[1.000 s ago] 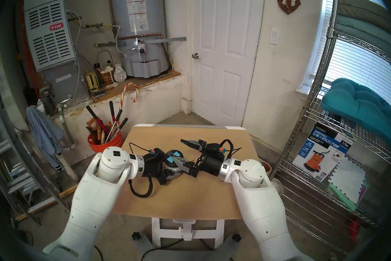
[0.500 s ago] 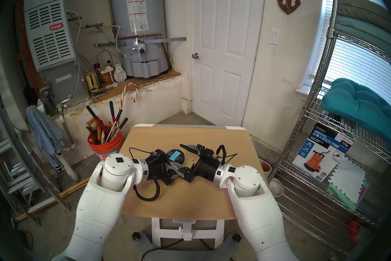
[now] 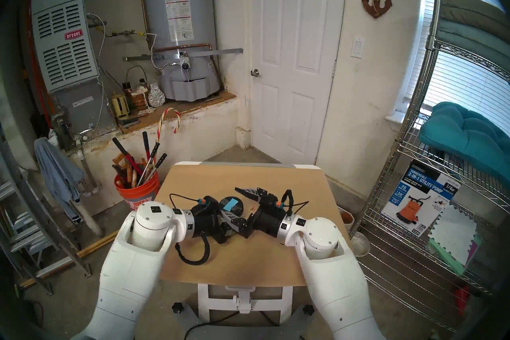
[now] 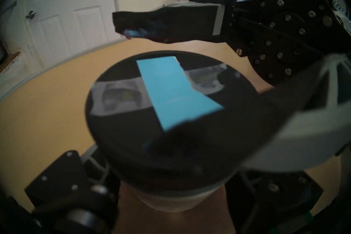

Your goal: Open paint jar

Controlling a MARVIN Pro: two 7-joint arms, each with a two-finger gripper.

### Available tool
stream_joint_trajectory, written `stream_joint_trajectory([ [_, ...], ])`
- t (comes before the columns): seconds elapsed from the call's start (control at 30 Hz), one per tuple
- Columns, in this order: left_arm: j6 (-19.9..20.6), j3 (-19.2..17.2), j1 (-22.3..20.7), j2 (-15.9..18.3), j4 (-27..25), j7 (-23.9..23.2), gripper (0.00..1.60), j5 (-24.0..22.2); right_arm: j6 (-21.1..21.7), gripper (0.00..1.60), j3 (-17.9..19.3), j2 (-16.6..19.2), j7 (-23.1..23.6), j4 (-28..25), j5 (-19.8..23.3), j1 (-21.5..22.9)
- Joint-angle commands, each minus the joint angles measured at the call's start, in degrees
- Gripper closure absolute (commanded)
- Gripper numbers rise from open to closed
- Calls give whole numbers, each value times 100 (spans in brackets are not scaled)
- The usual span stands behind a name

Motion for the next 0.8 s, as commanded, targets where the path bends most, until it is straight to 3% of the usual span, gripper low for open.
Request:
stream_joint_trajectory([
  [0.0, -3, -33, -32, -41, -265, -54, 160, -80, 0, 0, -10, -93, -162, -43, -72, 99],
  [0.4, -3, -60, -18, -58, -284, -52, 160, 13, 238, 0, -69, -12, -60, -205, -107, -22],
  [0.77, -135, -142, -86, -32, -117, -147, 160, -17, 291, 0, 108, -7, -48, -241, -41, 44],
])
